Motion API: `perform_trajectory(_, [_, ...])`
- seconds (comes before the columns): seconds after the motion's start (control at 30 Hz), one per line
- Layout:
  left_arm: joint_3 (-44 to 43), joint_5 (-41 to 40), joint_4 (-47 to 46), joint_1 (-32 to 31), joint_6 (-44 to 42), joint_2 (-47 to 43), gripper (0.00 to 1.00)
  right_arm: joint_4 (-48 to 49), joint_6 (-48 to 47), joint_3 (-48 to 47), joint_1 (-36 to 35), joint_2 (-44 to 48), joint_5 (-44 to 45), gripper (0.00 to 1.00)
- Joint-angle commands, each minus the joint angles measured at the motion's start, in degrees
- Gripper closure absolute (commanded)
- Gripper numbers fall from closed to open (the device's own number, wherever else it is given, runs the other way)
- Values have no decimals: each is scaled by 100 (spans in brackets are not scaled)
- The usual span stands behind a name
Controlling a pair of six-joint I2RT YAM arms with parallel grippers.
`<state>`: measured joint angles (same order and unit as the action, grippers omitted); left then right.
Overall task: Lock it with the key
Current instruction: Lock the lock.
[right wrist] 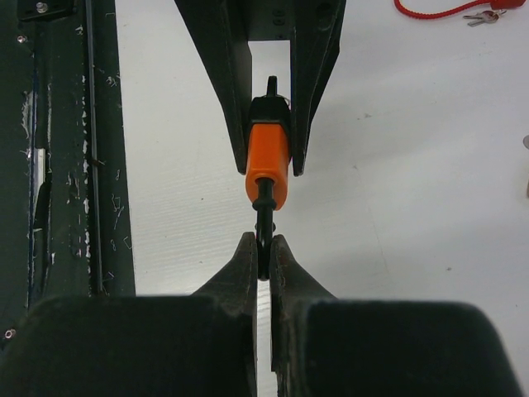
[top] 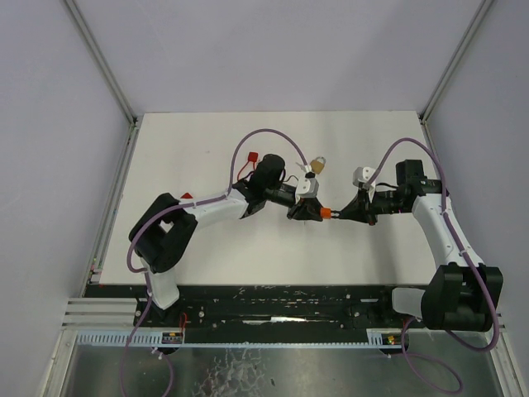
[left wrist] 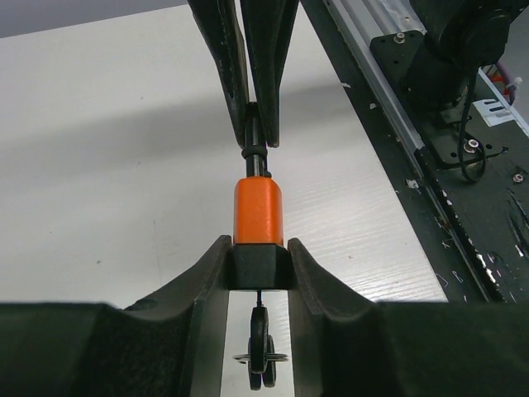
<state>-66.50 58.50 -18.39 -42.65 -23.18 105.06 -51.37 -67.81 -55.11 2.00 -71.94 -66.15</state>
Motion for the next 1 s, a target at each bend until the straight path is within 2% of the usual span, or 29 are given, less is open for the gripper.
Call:
perform_trajectory(0.0, [-40,134,-610,-105,165,10,100,369,322,-103,-293,54,-659,100])
perform_trajectory(0.1, [27,111,-881,-104,342,-12,100,737,741,30,-406,87,-653,100])
perform_trajectory(0.27, [-29,314,-415,49,195,-121,100,100,213,-309,-411,121,-509,100])
perform_trajectory(0.33, [-88,613,-302,144,268,-117,100,337,419,-203,-411,291,-462,100])
perform_trajectory(0.47, [-34,927,-847,144,754,-66,100,648,663,-76,-474,350,-475,100])
perform_trajectory(0.63, [382,687,-2485,81,1805,-117,100,1803,1931,243,-661,459,-386,100])
perform_trajectory(0.73, [360,398,-2541,-22,1786,-46,100,2346,2484,427,-764,486,-374,100])
perform_trajectory(0.97, [423,-93,-2624,-126,1538,-74,100,2849,3137,569,-929,92,-432,100])
